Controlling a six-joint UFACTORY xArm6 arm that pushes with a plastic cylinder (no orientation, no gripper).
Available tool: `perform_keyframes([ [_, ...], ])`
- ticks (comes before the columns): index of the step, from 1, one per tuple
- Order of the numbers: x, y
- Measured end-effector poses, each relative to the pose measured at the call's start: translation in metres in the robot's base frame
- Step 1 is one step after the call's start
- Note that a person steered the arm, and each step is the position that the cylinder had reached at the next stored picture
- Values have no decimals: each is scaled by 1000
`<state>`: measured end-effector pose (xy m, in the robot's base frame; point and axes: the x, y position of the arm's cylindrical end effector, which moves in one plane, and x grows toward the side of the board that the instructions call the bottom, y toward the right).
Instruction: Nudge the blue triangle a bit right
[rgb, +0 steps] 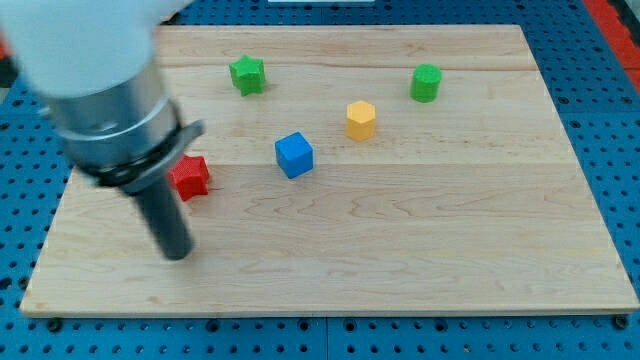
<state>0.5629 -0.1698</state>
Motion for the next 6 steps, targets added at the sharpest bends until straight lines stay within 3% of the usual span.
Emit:
perform_keyframes([
  [2, -69, -66],
  [5, -163, -53],
  [6, -134, -53],
])
